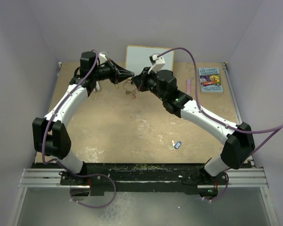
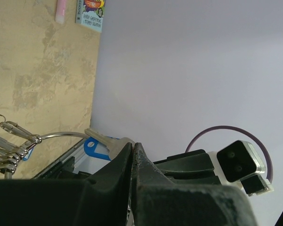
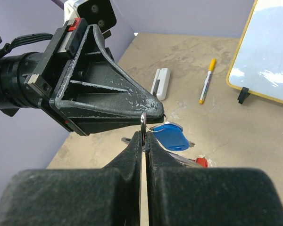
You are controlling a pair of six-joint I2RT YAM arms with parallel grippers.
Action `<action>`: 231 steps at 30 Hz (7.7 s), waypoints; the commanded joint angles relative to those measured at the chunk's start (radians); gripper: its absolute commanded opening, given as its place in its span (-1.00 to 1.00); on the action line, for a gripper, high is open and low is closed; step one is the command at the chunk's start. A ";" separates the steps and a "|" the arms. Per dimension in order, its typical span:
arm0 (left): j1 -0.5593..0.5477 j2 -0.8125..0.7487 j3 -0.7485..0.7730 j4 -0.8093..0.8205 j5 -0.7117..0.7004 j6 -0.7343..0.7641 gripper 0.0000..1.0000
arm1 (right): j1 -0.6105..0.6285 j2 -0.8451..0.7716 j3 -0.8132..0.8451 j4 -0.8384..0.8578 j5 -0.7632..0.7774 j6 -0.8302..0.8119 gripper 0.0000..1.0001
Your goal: Put the keys on the keyring
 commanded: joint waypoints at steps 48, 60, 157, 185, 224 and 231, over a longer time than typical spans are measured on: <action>0.007 -0.054 -0.035 0.147 0.051 -0.099 -0.92 | 0.003 -0.018 0.030 0.070 0.083 -0.046 -1.00; 0.009 -0.043 -0.041 0.168 0.035 -0.096 -0.92 | 0.004 -0.097 -0.002 0.072 0.058 -0.048 -1.00; 0.022 0.122 0.071 -0.114 -0.022 0.585 -0.43 | -0.024 -0.147 -0.077 -0.567 0.048 0.138 -0.80; -0.553 -0.083 -0.313 -0.273 -0.780 1.877 0.75 | -0.031 -0.529 -0.513 -1.005 0.210 0.684 -0.13; -0.249 -0.221 -0.403 -0.135 -0.541 2.075 0.80 | -0.059 -0.146 -0.545 -0.991 0.222 0.673 -0.21; -0.252 -0.220 -0.413 -0.128 -0.555 2.064 0.79 | -0.080 -0.097 -0.572 -0.901 0.211 0.647 -0.32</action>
